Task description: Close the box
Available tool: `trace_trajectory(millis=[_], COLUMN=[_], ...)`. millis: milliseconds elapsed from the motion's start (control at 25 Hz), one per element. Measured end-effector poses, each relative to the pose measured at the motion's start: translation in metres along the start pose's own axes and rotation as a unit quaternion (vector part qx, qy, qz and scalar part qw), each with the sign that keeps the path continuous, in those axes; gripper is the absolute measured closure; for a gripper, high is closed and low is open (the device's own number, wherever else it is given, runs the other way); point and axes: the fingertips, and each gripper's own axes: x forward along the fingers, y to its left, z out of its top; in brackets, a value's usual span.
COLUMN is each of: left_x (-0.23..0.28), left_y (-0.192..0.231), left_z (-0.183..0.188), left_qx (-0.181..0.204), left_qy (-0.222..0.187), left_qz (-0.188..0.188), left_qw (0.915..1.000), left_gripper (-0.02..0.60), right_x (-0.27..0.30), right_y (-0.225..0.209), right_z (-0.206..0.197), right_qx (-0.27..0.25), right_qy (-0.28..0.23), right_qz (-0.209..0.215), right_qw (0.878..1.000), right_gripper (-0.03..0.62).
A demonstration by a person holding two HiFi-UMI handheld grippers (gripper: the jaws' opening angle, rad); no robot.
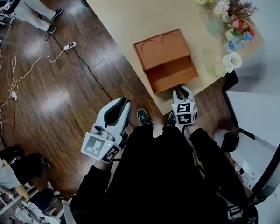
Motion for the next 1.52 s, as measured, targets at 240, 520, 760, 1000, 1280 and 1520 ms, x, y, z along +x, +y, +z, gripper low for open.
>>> trace_trajectory(millis=[240, 520, 760, 1000, 1280, 1520], left_x=[0.003, 0.004, 0.000, -0.008, -0.015, -0.016], left_y=[0.009, 0.021, 0.030, 0.036, 0.037, 0.032], left_z=[-0.007, -0.009, -0.014, -0.018, -0.019, -0.018], left_qx=[-0.011, -0.022, -0.032, -0.037, -0.040, -0.032], left_qy=[0.007, 0.008, 0.008, 0.009, 0.010, 0.008], left_qz=[0.005, 0.012, 0.027, 0.039, 0.046, 0.047], left_qw=[0.9999, 0.9996, 0.9991, 0.9985, 0.9981, 0.9984], left_gripper=[0.545, 0.545, 0.545, 0.545, 0.545, 0.545], right_x=[0.017, 0.039, 0.057, 0.073, 0.080, 0.072], right_y=[-0.002, -0.006, -0.014, -0.015, -0.015, -0.014], right_z=[0.021, 0.044, 0.055, 0.074, 0.081, 0.077], right_qx=[-0.016, -0.014, -0.012, -0.020, -0.021, -0.009], right_qy=[-0.009, -0.006, -0.002, -0.004, -0.006, -0.005], right_qz=[-0.006, -0.012, -0.015, -0.014, -0.013, -0.003], right_qw=[1.000, 1.000, 1.000, 1.000, 1.000, 1.000], right_gripper=[0.520, 0.520, 0.520, 0.520, 0.520, 0.508])
